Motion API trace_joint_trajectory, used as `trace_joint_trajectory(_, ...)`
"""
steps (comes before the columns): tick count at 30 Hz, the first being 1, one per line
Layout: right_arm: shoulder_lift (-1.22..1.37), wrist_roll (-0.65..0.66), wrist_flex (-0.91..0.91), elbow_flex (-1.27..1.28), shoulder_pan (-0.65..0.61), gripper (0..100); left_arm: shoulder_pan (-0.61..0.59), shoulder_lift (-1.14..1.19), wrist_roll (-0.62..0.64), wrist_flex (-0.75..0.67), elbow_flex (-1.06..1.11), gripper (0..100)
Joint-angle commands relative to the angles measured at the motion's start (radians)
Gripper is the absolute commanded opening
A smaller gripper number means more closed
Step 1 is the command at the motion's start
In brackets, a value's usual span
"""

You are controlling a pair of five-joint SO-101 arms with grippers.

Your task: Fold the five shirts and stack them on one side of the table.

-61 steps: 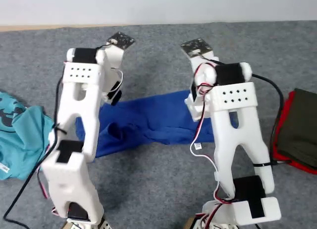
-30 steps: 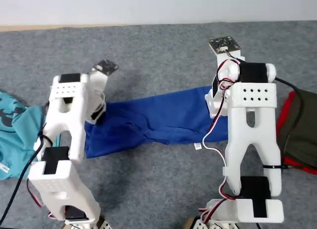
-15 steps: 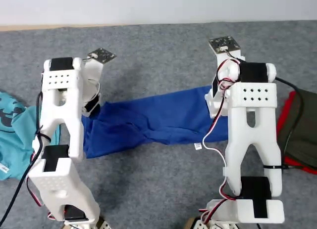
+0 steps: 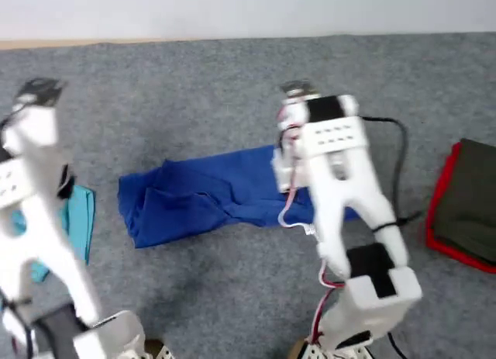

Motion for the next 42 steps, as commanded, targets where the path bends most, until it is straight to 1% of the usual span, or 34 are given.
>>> trace_joint_trajectory(1,0.036,0.020,-0.048,-0.014,-0.079,1.3,-0.117,-0.166,-0.023,0.028,0.093,3)
trace_joint_trajectory(5,0.099,0.028,-0.119,-0.051,-0.130,0.9,-0.216,-0.245,-0.084,0.028,0.183,3)
trace_joint_trajectory(10,0.186,0.031,-0.193,-0.068,-0.157,0.9,-0.287,-0.270,-0.124,0.000,0.226,3)
trace_joint_trajectory(15,0.274,0.031,-0.263,-0.068,-0.162,0.9,-0.299,-0.267,-0.130,-0.008,0.229,3)
trace_joint_trajectory(21,0.389,0.031,-0.223,-0.066,-0.183,0.9,-0.298,-0.267,-0.130,-0.008,0.229,3)
trace_joint_trajectory(26,0.352,0.032,-0.186,-0.066,-0.234,0.9,-0.296,-0.267,-0.130,-0.009,0.229,3)
trace_joint_trajectory(30,0.269,0.034,-0.185,-0.068,-0.225,0.9,-0.295,-0.267,-0.130,-0.021,0.229,3)
trace_joint_trajectory(36,0.084,0.114,-0.143,-0.068,-0.182,1.1,-0.296,-0.270,-0.130,-0.015,0.229,3)
trace_joint_trajectory(39,0.010,0.140,-0.119,-0.068,-0.140,1.3,-0.296,-0.273,-0.129,-0.015,0.229,3)
trace_joint_trajectory(40,-0.005,0.147,-0.104,-0.068,-0.124,2.4,-0.296,-0.273,-0.129,-0.015,0.229,3)
trace_joint_trajectory(42,-0.013,0.157,-0.074,-0.068,-0.084,7.8,-0.296,-0.269,-0.129,-0.018,0.229,3)
